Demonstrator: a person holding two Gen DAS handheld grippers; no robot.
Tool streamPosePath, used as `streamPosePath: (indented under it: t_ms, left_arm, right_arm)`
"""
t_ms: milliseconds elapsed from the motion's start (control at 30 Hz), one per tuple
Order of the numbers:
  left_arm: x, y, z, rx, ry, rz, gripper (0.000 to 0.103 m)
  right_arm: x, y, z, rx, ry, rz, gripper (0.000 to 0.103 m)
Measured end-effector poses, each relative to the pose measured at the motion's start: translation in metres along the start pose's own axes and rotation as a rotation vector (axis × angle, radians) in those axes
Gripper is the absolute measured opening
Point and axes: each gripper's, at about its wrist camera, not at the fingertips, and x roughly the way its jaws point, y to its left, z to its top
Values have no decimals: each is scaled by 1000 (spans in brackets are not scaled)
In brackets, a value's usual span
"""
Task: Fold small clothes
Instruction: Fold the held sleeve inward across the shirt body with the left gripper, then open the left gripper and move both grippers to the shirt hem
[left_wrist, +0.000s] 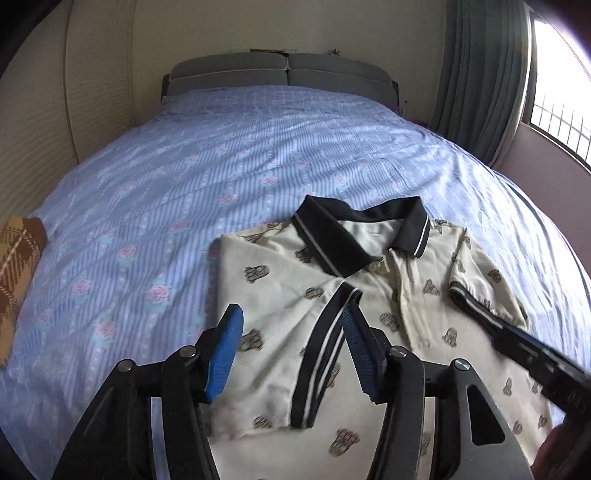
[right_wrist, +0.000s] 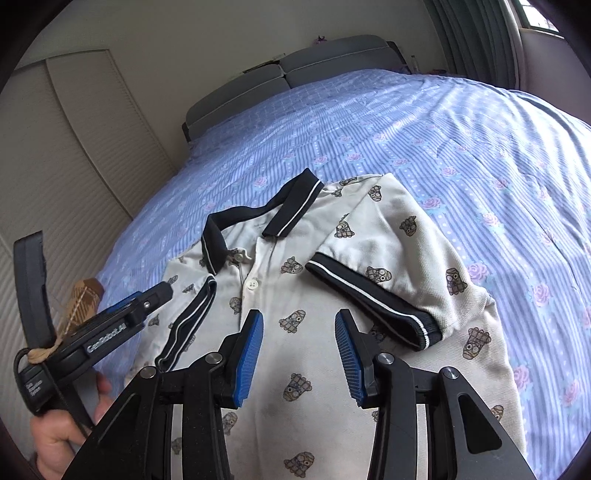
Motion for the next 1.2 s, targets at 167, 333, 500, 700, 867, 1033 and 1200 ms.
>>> streamPosePath:
  t_ms: [167, 333, 500, 700, 867, 1033, 1200]
  left_arm:
    - [-18, 33, -42, -11, 66, -8, 55]
    - [-15, 51, -71, -31, 126, -11, 55]
    - [-11, 69, -77, -88, 131, 74, 55]
    - [-19, 82, -82, -141, 121, 85, 56]
    - [-33, 77, -68, -167, 88, 12, 55]
    - [-1, 66, -23, -123, 86, -61, 55]
    - [50, 57, 11, -34, 124, -48, 54]
  right_arm:
    - [4, 21, -5, -52, 19, 45, 42]
    - [9, 43, -15, -109, 37, 72, 41]
    - [13, 56, -23, -137, 56, 83, 42]
    - [15, 57, -31, -152, 75, 71, 42]
    - [12, 48, -33, -148, 71, 54, 41]
    - [3, 32, -25, -135, 34, -4, 41]
    - [1, 9, -10, -119, 15, -114, 42]
